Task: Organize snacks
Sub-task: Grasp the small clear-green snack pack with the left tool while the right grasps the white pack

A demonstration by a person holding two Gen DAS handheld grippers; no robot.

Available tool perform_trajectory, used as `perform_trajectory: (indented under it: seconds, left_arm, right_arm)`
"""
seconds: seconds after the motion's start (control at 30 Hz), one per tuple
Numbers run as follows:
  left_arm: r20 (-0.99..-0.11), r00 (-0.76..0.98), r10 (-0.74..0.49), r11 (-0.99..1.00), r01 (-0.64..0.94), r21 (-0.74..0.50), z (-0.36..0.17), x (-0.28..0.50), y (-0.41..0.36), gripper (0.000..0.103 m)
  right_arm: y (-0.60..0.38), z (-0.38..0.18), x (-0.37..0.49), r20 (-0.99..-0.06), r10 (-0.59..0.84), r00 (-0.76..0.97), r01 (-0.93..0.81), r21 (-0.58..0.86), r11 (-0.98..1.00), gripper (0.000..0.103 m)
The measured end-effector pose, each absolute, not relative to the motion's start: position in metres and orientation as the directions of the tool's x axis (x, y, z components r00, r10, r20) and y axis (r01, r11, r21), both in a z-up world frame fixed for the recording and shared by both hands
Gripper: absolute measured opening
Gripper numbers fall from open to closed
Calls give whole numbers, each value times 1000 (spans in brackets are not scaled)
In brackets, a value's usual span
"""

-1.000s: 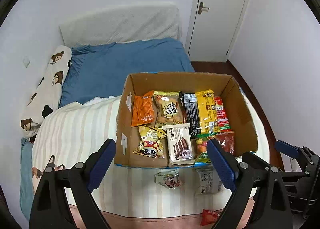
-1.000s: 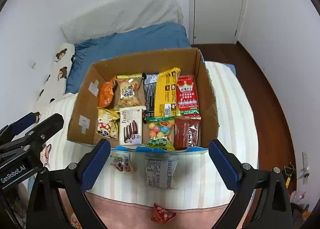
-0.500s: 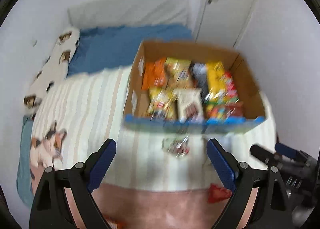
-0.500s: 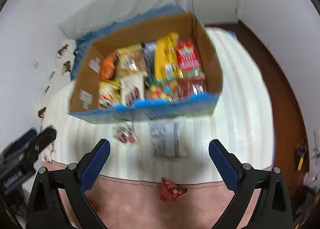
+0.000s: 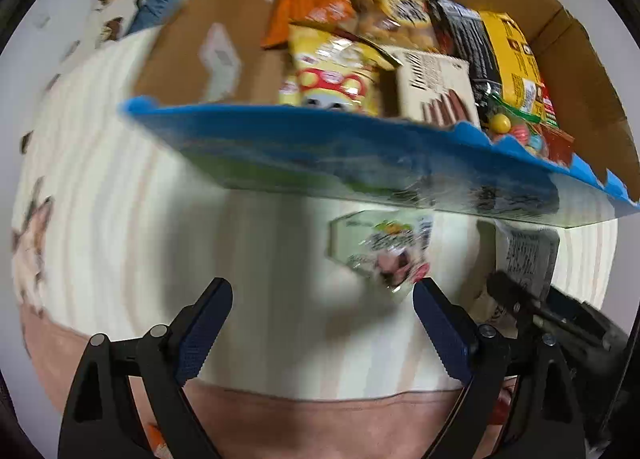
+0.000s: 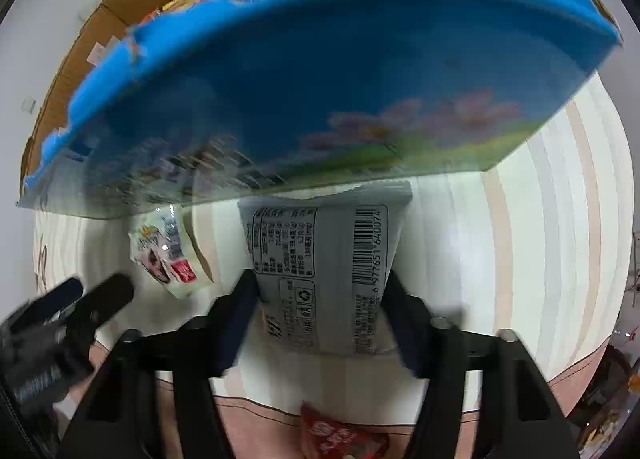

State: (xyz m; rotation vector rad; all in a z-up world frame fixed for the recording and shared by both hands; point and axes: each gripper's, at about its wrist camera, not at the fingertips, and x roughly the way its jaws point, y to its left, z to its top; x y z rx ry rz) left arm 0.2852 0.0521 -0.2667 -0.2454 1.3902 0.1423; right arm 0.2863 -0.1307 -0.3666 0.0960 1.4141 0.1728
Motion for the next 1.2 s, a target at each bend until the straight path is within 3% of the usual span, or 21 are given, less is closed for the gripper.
perform_trajectory:
  seconds: [0.23,0.27,0.3,0.33,0.4,0.5,0.57,0.6,0.7,0.9,1.2]
  left_arm:
    - [-983,130,-127,971,-188,-150,-294,312,29,92]
    - [-984,131,-123,972,-184,-146,-295,314,28,80]
    - [-984,132,-122,974,-174,-144,-297,316,25,62]
    - [-986,125,-114,976,-170,-135,-299,317,24,61]
    - [-983,138,-119,975,-172,-142,-300,314,25,60]
    - [-985,137,-100,977,-173,-123,-299,305,30,60]
    - [-987,126,-96,976,-182,-118,-298,295,34,60]
    - [-989,115,-96,976,-182,-116,-299,286,35,59]
    - [-990,83,-112,972,-197,-126,-300,253,38,59]
    - [-983,38,-179,961,-207,-183,-314,210,34,59]
    - [-975,16,-222,950,-220,-220,-331,226,46,62]
  right_arm:
    - [-158,-364,278,-978,185,99,-42,182,982,59]
    - [-159,-364,278,-977,192,94,-36,189,981,60]
    - [-159,-365,279,-976,200,87,-36,197,980,70]
    - [-159,-368,279,-976,204,78,-35,202,979,81]
    - [-152,-370,282,-978,196,72,-51,193,980,85]
    - [-133,-375,294,-986,158,51,-63,155,986,84]
    - [-131,-379,293,-991,118,57,-60,114,992,72]
    - [-130,-379,292,-993,102,62,-65,98,993,61]
    - [-135,-376,280,-991,123,45,-90,119,989,56]
    - [-140,-377,252,-990,140,-9,-121,140,983,56]
    - [-156,-391,252,-986,164,-9,-63,164,984,63]
